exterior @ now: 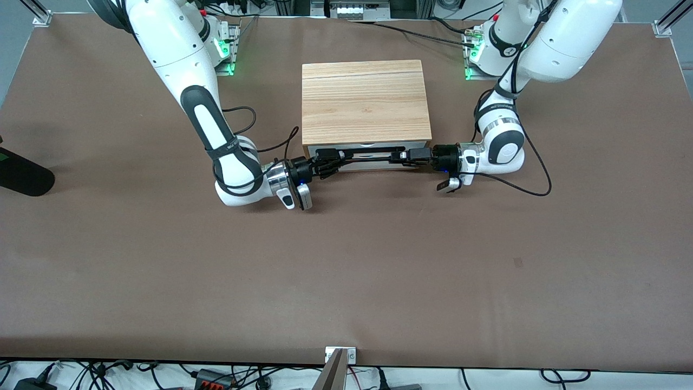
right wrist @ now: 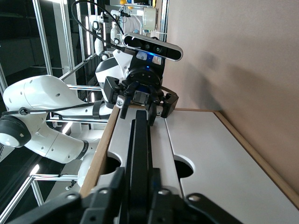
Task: Pull top drawer with both arms simultaneously
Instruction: 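Close the right gripper and the left gripper on the black handle, then pull the handle outward with both grippers, sliding the drawer open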
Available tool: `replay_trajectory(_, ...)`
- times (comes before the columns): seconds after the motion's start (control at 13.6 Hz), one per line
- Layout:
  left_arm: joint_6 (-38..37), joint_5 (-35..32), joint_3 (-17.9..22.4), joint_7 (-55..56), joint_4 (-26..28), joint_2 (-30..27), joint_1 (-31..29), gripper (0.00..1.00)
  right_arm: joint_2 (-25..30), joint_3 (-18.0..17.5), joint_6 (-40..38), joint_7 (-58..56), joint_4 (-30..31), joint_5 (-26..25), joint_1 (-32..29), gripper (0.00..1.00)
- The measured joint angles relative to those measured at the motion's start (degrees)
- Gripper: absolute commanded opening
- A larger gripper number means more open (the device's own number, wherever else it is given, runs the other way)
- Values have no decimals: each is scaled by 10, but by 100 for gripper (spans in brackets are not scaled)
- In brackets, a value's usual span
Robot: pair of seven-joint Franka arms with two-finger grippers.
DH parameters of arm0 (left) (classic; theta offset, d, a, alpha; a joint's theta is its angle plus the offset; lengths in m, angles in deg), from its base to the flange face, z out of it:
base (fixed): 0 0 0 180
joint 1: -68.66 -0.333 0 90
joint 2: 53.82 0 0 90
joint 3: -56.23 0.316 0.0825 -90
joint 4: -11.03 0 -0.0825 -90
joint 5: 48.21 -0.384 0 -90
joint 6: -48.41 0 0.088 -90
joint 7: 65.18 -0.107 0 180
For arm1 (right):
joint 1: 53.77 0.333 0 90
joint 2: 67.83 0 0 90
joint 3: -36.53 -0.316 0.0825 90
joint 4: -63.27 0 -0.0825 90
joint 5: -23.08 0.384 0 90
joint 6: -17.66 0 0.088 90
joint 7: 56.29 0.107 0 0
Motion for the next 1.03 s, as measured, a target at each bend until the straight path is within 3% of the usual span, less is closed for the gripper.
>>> replay_trajectory(0.29,0,0,0,-2,3,0,0,31,-1,0,0,-1,0,0,0,8)
replay_trajectory(1.03,-1,25,0,-9,3,7,-1,16,-3,0,6,-4,-6,1,0,6)
